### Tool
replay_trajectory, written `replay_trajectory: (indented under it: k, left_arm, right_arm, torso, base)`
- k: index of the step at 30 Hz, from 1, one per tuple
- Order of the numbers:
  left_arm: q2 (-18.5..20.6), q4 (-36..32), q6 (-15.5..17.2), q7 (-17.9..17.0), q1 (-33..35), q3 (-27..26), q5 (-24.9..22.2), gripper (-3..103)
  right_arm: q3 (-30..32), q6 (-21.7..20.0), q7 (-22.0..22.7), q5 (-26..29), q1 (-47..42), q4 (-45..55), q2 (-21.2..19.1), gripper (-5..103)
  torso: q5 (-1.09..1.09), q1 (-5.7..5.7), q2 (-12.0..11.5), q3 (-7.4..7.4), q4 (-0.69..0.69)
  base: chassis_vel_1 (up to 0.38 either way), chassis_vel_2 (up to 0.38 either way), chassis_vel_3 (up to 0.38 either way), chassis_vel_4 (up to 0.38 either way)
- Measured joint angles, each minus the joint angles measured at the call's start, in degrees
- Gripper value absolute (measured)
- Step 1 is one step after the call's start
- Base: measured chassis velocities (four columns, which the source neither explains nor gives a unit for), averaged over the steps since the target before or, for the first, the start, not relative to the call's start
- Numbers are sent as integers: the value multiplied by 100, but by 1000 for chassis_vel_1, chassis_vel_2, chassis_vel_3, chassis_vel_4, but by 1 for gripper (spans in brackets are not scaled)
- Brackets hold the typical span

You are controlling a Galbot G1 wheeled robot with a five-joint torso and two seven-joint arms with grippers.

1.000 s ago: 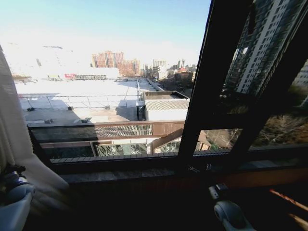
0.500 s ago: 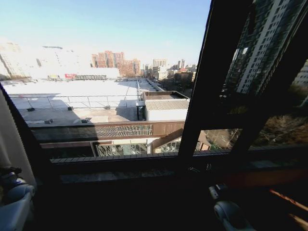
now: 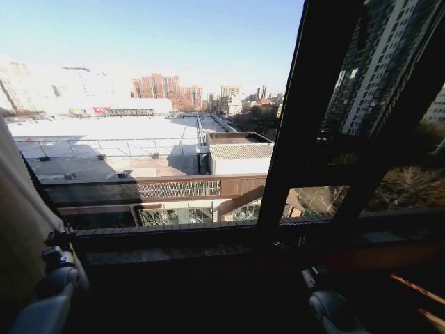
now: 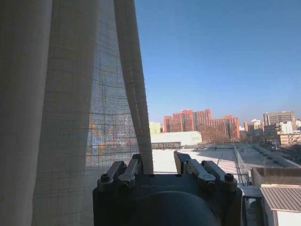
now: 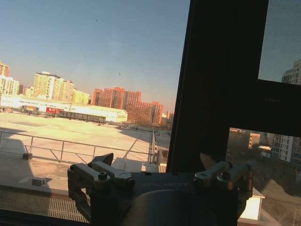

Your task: Open the curtains by pulling them apart, changing their state from closed to fully open.

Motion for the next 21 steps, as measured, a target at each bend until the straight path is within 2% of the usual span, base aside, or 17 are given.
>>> replay_trajectory:
  k: [1, 3, 7, 8, 9, 12, 13, 16, 21]
  left_arm:
    - [-155, -351, 48, 102, 229, -28, -59, 41]
    - [-254, -543, 82, 128, 357, -49, -82, 41]
    - [-788, -1150, 111, 81, 861, -107, 37, 62]
    - [-788, -1150, 111, 81, 861, -107, 37, 62]
    - [-866, -1222, 78, 64, 937, -111, 93, 62]
    - [-1084, -1521, -79, 86, 1241, -128, 307, 78]
    - [-1084, -1521, -79, 86, 1241, -128, 307, 78]
    - [-1157, -1741, -390, 375, 1513, -158, 364, 94]
    - [-1159, -1915, -672, 635, 1791, -160, 425, 100]
  right_arm:
    - [0, 0, 0, 0, 0, 0, 0, 100]
    - [0, 0, 0, 0, 0, 0, 0, 100]
    - [0, 0, -1, 0, 0, 0, 0, 100]
    - [0, 0, -1, 0, 0, 0, 0, 100]
    - [0, 0, 0, 0, 0, 0, 0, 100]
    - [0, 0, -1, 0, 0, 0, 0, 100]
    - [0, 0, -1, 0, 0, 0, 0, 100]
    - [0, 0, -1, 0, 1, 0, 0, 100]
    - [0, 0, -1, 0, 1, 0, 0, 100]
  torso:
    - [-2, 0, 0, 0, 2]
    - [-1, 0, 0, 0, 2]
    - [-1, -1, 0, -1, 3]
    - [-1, -1, 0, -1, 3]
    - [0, -1, 1, 0, 2]
    - [-1, 0, 0, 0, 3]
    - [-1, 0, 0, 0, 3]
    - [-1, -1, 1, 0, 3]
    - [-1, -1, 0, 0, 3]
  base:
    - [0, 0, 0, 0]
    - [0, 0, 0, 0]
    - [0, 0, 0, 0]
    - [0, 0, 0, 0]
    - [0, 0, 0, 0]
    - [0, 0, 0, 0]
    - [0, 0, 0, 0]
    - [0, 0, 0, 0]
    - [0, 0, 0, 0]
